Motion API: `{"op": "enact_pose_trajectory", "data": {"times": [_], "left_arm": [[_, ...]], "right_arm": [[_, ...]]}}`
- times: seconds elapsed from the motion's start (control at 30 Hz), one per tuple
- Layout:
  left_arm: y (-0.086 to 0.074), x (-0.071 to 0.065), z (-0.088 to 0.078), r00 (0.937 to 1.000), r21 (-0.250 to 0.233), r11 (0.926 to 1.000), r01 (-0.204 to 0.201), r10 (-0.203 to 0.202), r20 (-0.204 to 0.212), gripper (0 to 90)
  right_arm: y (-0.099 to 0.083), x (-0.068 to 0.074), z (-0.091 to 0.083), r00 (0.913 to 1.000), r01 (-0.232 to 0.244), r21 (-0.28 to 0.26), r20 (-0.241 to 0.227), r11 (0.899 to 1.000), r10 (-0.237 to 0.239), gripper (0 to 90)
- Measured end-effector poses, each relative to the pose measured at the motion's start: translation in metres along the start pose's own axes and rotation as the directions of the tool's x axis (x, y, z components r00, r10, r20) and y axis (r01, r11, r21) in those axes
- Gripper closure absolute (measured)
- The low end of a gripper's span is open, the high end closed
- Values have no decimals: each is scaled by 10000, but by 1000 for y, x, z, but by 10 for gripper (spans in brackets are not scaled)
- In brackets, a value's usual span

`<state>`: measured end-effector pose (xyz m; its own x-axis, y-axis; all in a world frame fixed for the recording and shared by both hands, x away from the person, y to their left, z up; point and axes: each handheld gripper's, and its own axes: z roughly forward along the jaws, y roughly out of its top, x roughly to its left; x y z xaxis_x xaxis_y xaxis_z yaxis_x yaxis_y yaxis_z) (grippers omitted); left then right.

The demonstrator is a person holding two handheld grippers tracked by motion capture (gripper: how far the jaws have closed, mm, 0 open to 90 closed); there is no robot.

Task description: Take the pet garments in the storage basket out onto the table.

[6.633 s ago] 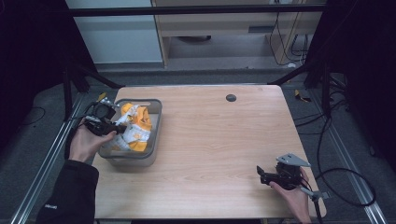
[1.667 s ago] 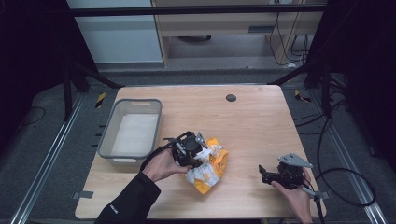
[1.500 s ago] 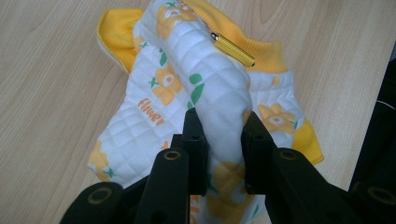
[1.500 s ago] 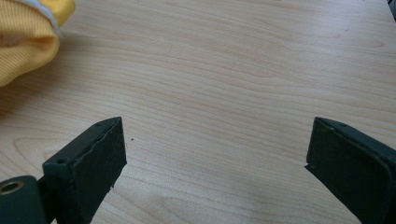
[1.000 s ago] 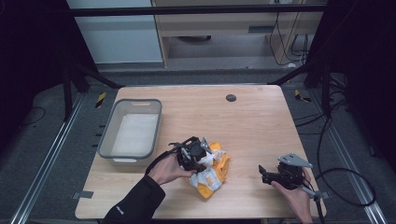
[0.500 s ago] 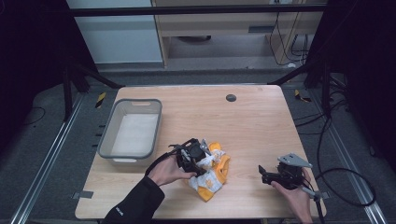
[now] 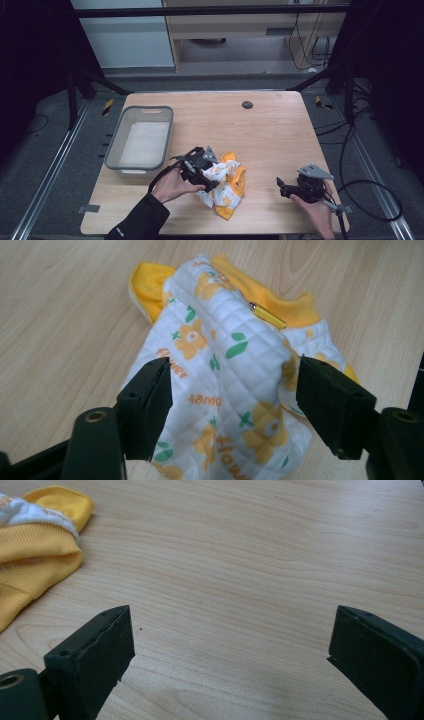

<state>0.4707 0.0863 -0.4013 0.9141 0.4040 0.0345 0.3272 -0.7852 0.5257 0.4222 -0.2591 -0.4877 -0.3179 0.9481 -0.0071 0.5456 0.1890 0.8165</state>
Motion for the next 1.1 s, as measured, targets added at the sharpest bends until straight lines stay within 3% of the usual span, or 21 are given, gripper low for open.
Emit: {"op": "enact_pose_trajectory", "data": {"times": [0.27, 0.47, 0.57, 0.67, 0.73, 0.8, 0.87, 1.1], "left_arm": [[-15, -2, -14, 9990, -917, 9955, 221, -256, -367, 252], [-30, -2, -24, 9948, -1676, 9838, 642, -763, -670, 252], [-40, -1, -28, 9893, -2107, 9734, 903, -1119, -933, 254], [-54, 1, -34, 9792, -2685, 9539, 1340, -1690, -1119, 253], [-62, 2, -36, 9740, -2923, 9453, 1449, -1882, -1260, 258], [-71, 3, -38, 9674, -3130, 9367, 1570, -2097, -1422, 262], [-82, 3, -41, 9584, -3427, 9235, 1723, -2376, -1584, 265], [-112, 5, -46, 9350, -3977, 8926, 2125, -3040, -1828, 277]], "right_arm": [[0, 0, 0, 10000, -42, 7, -4, 10000, 42, 42], [0, 0, 0, 10000, -40, -1, 4, 10000, 40, 42], [-1, 0, 0, 10000, -73, 8, -5, 10000, 73, 41], [-1, 0, 0, 10000, -90, -1, -10, 10000, 90, 41], [-1, 0, 0, 10000, -41, -5, 18, 10000, 41, 41], [-1, 0, 1, 10000, -20, -7, 23, 10000, 20, 40], [-1, 0, 1, 10000, -31, -7, 24, 10000, 31, 40], [-2, 0, 0, 10000, -52, 2, 39, 10000, 52, 39]]}}
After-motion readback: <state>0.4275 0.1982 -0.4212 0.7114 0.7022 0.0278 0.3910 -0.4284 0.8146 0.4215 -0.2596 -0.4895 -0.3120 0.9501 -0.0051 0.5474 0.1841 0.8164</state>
